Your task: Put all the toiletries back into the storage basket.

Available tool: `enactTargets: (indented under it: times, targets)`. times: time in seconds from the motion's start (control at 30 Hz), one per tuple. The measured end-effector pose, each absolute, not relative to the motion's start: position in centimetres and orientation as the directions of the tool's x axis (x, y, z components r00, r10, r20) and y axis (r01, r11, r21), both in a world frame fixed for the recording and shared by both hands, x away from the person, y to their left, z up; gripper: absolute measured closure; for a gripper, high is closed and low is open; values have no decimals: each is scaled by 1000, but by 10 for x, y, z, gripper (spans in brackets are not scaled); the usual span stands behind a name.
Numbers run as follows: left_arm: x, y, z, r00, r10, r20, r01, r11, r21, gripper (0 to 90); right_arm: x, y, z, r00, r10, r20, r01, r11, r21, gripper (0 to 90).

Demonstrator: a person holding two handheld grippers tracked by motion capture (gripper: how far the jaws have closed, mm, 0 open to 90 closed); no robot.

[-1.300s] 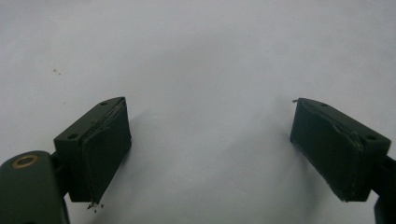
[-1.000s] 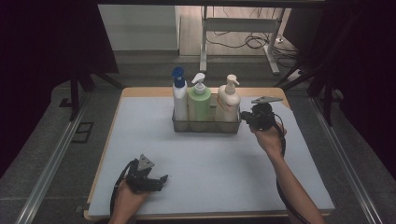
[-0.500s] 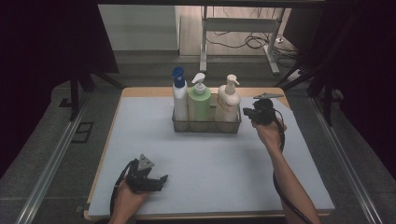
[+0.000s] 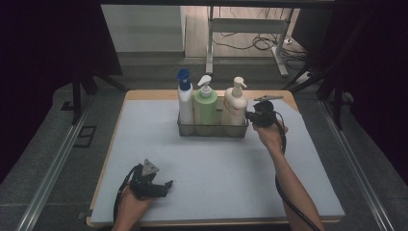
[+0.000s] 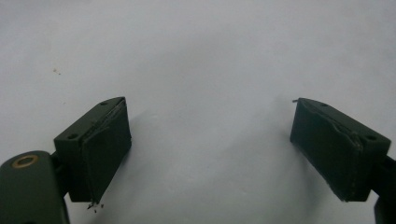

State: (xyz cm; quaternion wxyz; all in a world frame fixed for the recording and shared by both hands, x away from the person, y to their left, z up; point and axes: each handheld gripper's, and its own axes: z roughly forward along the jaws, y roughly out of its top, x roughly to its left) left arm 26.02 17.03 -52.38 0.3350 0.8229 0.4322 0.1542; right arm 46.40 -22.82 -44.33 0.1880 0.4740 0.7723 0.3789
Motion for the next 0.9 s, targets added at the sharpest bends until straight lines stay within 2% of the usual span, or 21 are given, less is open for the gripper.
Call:
enactTargets:
  times: [0.9]
  targets:
    - [260, 170, -524, 579, 814, -36, 608, -402, 684, 121, 466, -218, -451, -486, 871, 70, 607, 279, 744, 893]
